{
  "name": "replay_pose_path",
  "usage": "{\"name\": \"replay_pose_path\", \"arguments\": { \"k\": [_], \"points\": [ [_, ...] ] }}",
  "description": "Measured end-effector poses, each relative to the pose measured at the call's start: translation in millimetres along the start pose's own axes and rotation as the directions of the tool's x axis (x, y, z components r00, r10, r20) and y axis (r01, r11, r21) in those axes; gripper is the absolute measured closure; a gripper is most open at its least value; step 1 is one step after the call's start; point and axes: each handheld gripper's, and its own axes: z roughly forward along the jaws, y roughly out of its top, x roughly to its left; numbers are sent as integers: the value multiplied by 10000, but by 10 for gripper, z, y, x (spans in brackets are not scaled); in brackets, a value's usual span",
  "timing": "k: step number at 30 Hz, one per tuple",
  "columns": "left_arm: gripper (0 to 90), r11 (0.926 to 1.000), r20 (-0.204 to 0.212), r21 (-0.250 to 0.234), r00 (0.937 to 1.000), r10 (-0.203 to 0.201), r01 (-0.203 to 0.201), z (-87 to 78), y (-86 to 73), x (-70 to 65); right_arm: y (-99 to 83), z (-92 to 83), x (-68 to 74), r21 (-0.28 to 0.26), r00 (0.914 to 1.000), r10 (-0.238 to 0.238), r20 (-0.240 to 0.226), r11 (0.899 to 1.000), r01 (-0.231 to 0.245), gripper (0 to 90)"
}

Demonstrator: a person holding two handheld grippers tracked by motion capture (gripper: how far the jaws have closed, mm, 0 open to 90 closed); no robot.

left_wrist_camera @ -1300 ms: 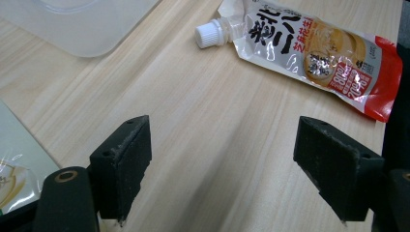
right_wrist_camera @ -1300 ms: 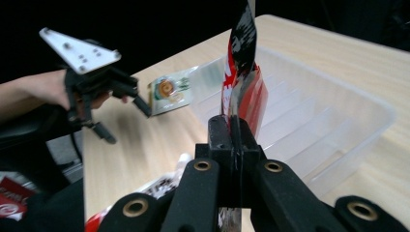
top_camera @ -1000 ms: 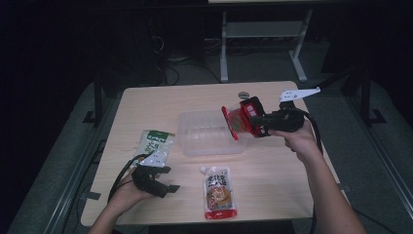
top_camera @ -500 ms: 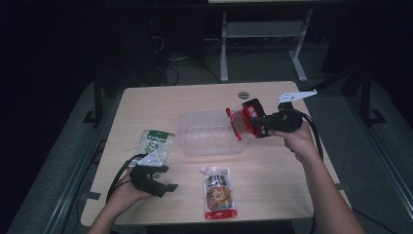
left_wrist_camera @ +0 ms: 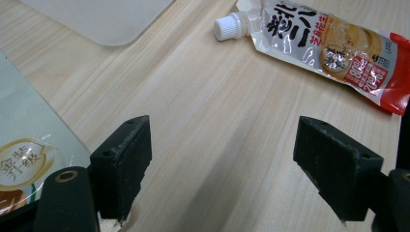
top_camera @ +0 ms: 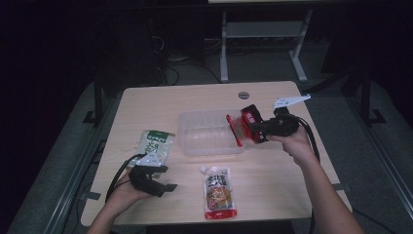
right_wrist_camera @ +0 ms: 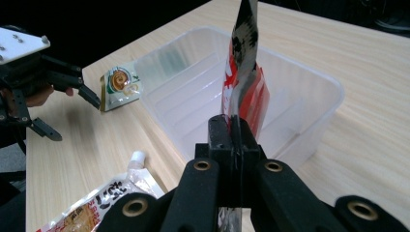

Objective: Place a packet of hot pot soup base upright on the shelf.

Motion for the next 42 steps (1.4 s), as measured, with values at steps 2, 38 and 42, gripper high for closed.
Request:
{"name": "replay_pose_path", "arguments": {
  "k": [2, 38, 42],
  "points": [
    [210, 10000, -1, 33, 10000, 28, -28, 3, 0, 1, -4, 0, 0, 14, 10000, -7, 16, 10000, 7, 900],
    [227, 9996, 16, 176, 9997, -229, 228, -39, -121, -110, -46, 393, -220, 486, 9974, 708, 159, 9963, -715, 890],
    [237, 9997, 100, 163, 9998, -194, 192, -35, -117, -118, -53, 399, -240, 425, 9972, 728, 177, 9964, -735, 879]
  ]
}}
